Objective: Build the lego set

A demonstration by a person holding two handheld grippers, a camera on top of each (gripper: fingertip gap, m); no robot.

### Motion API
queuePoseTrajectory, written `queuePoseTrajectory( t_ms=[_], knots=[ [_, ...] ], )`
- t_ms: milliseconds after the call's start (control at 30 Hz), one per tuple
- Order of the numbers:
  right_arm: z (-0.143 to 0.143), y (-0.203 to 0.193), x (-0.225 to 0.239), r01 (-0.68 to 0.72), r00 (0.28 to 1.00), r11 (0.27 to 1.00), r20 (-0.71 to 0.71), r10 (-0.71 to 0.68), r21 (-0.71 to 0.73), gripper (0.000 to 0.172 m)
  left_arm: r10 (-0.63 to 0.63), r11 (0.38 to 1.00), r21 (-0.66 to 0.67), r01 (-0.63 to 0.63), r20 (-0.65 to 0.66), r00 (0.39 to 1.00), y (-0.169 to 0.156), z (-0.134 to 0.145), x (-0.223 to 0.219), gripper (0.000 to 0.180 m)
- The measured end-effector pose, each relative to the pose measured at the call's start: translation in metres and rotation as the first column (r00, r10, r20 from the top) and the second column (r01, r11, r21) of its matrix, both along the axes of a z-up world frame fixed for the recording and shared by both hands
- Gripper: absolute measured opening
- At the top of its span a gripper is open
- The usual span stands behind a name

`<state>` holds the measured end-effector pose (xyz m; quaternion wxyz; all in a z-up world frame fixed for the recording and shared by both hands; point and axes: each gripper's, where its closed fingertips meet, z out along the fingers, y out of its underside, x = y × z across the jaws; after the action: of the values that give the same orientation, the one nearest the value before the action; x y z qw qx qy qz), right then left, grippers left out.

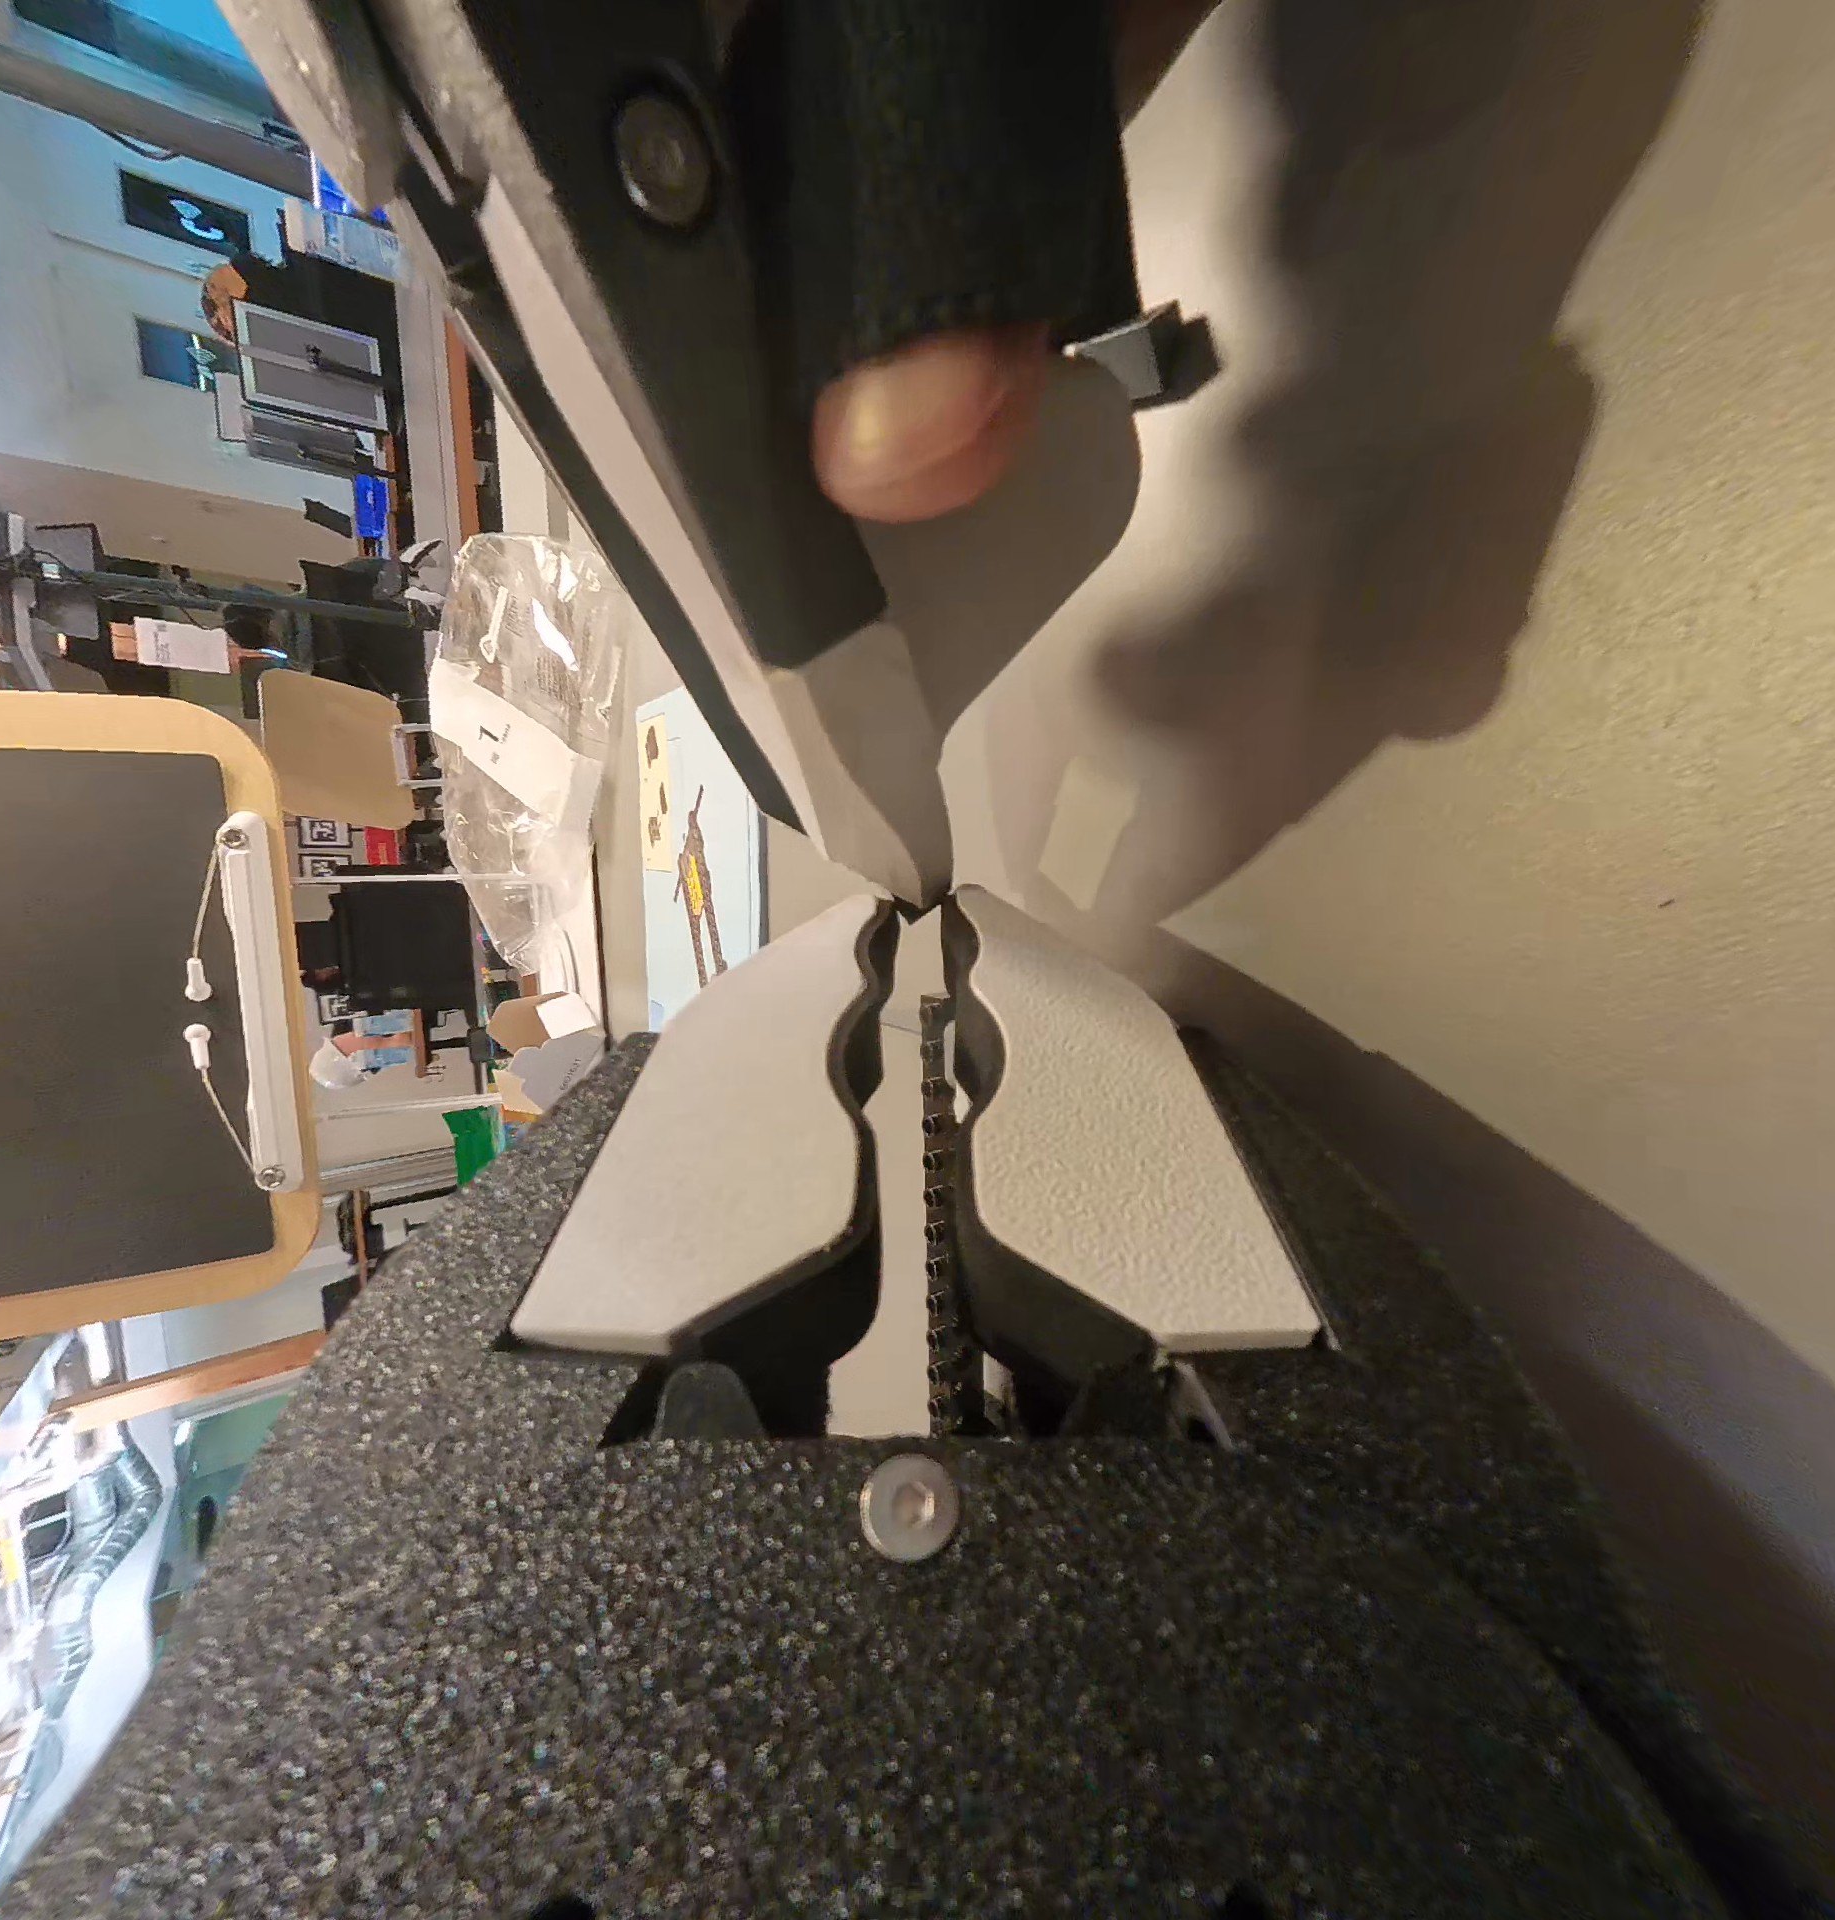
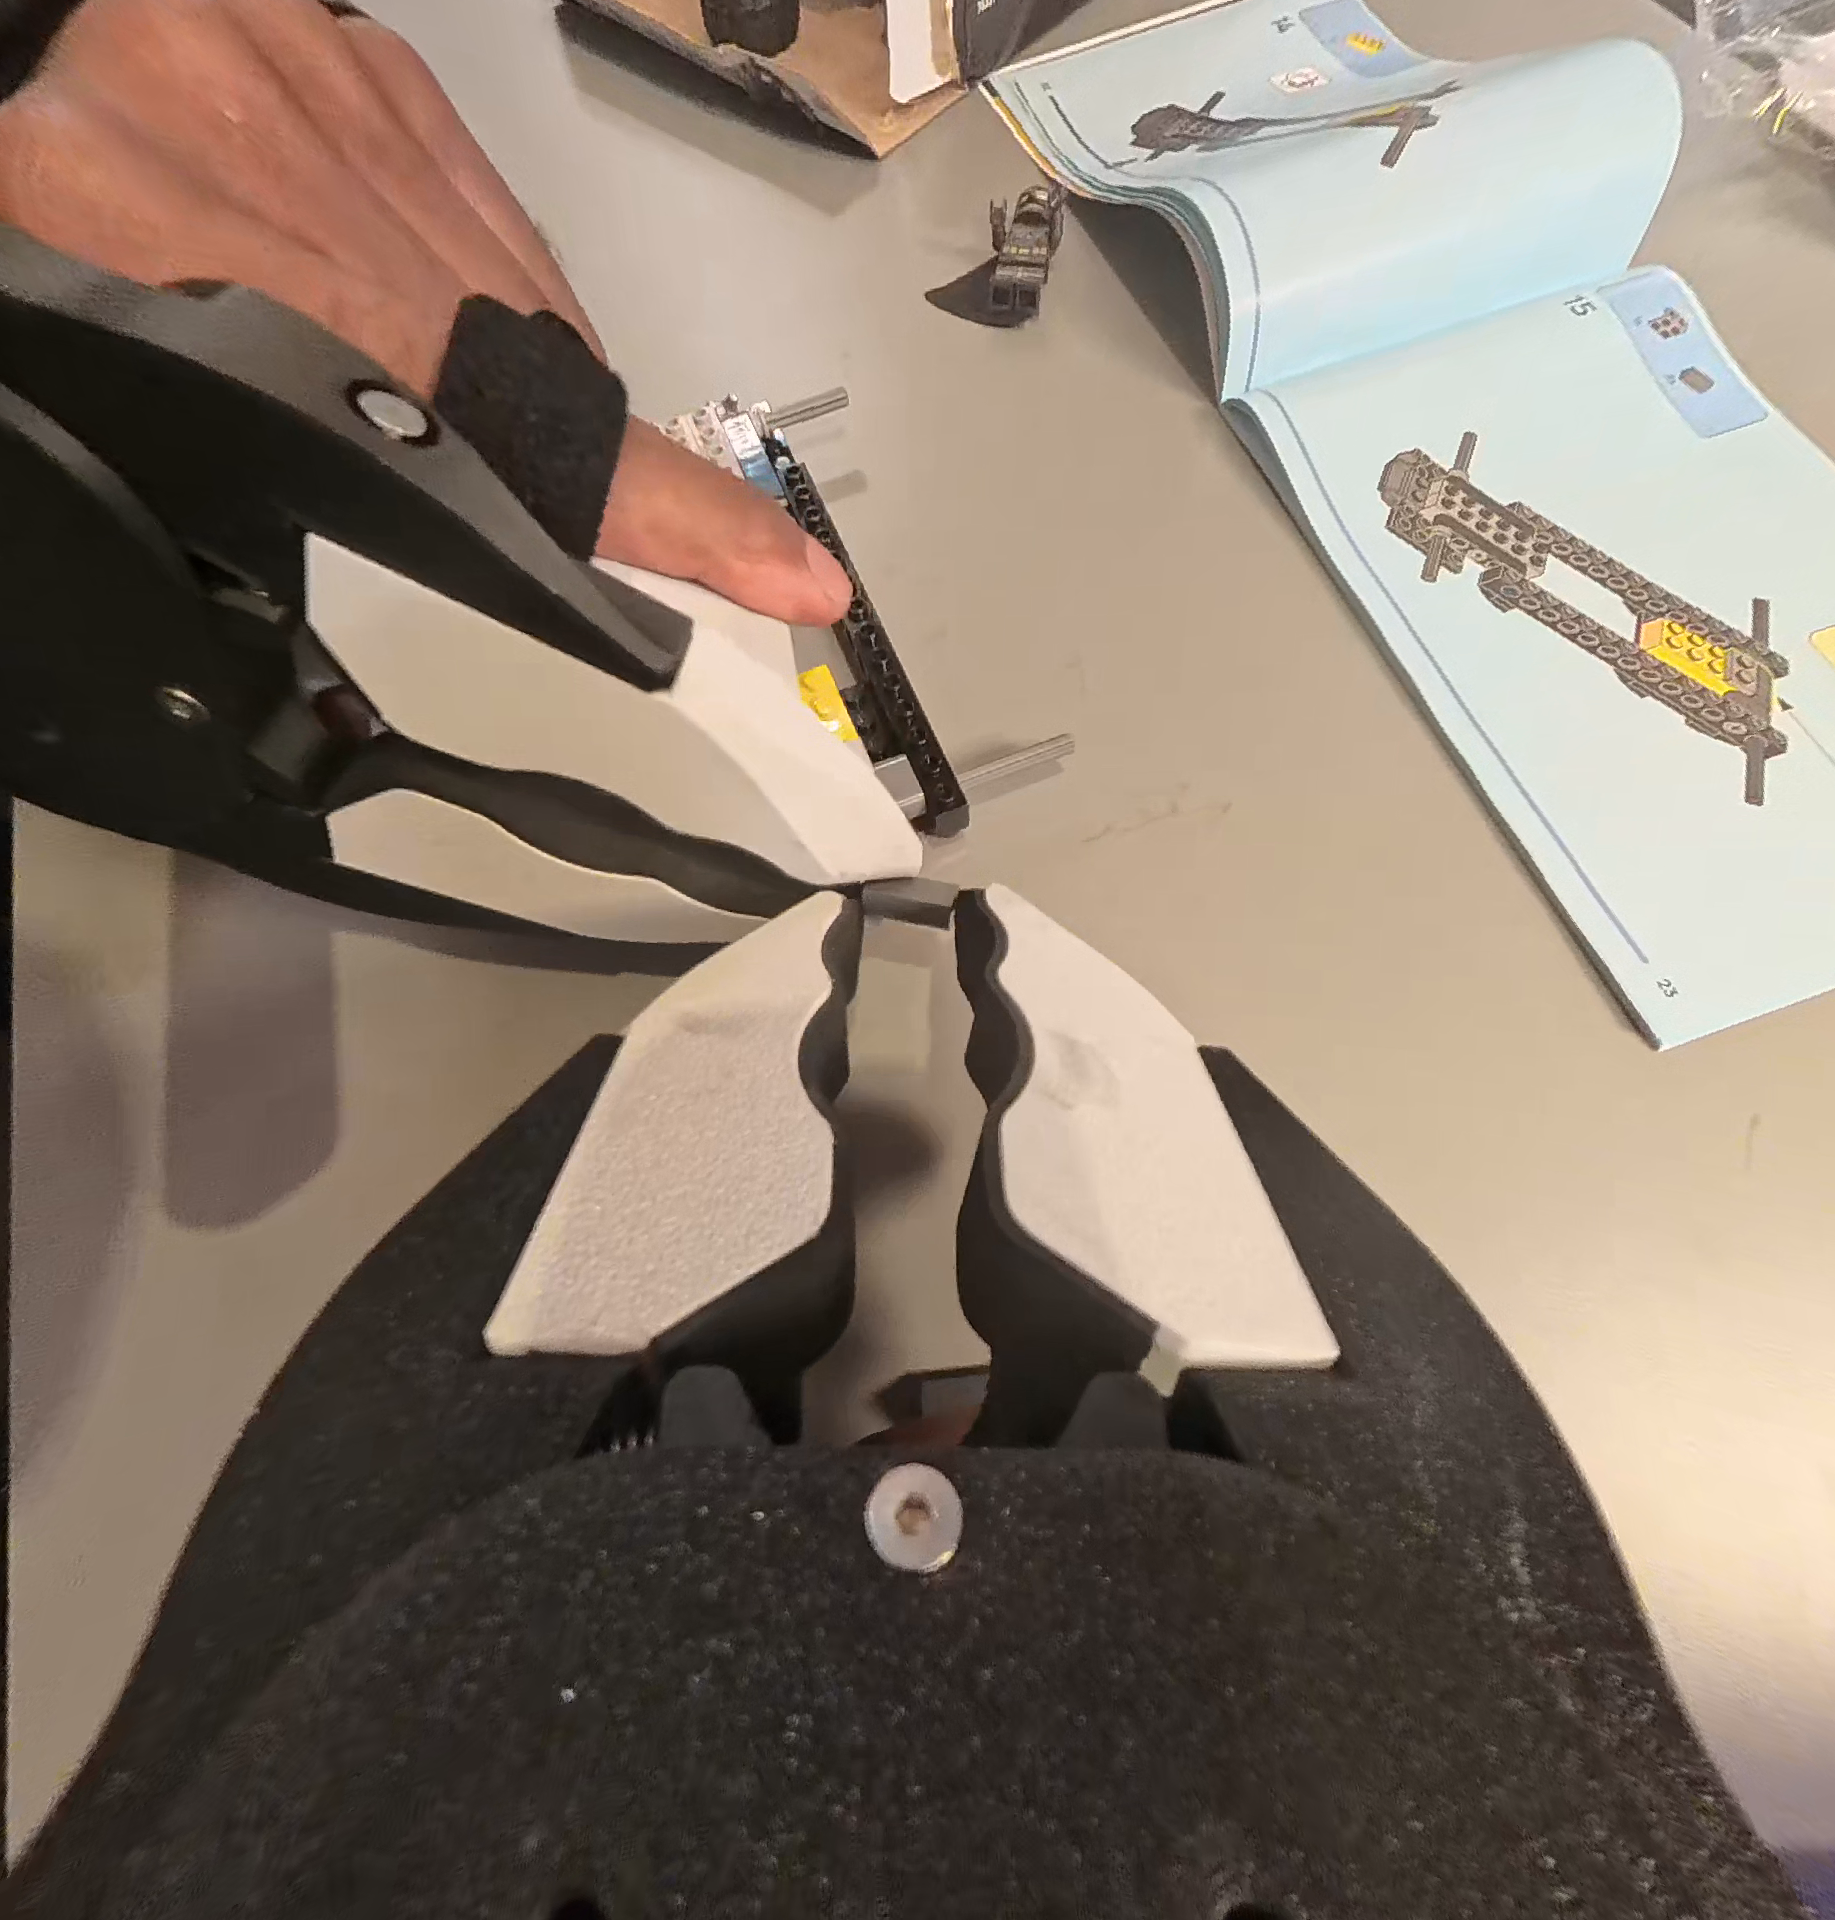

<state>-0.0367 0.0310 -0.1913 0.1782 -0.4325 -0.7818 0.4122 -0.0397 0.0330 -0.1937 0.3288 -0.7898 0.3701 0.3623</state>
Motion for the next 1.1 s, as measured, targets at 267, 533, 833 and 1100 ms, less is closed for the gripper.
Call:
queuePoseTrajectory(
  t_ms=[267,533,833,1100],
  knots=[
    [-0.003,0.000,0.002,-0.025,1.000,1.000,0.014,0.025,-0.005,0.016,-0.022,1.000,-0.002,0.022,0.034,0.999,0.000,-0.002,0.004,0.009],
    [-0.001,-0.001,0.005,-0.074,0.997,0.997,-0.005,0.074,0.019,0.016,-0.049,0.998,-0.014,0.063,0.476,0.878,-0.014,0.015,0.005,0.036],
    [-0.005,-0.008,0.011,-0.142,0.990,0.989,0.008,0.142,0.046,0.016,0.167,0.910,-0.403,0.098,0.572,0.803,-0.050,-0.024,-0.025,0.070],
    [-0.002,-0.010,0.014,-0.187,0.982,0.981,-0.020,0.188,0.044,0.016,0.145,0.909,-0.388,0.154,0.639,0.755,-0.045,-0.029,-0.021,0.052]
  ],
)
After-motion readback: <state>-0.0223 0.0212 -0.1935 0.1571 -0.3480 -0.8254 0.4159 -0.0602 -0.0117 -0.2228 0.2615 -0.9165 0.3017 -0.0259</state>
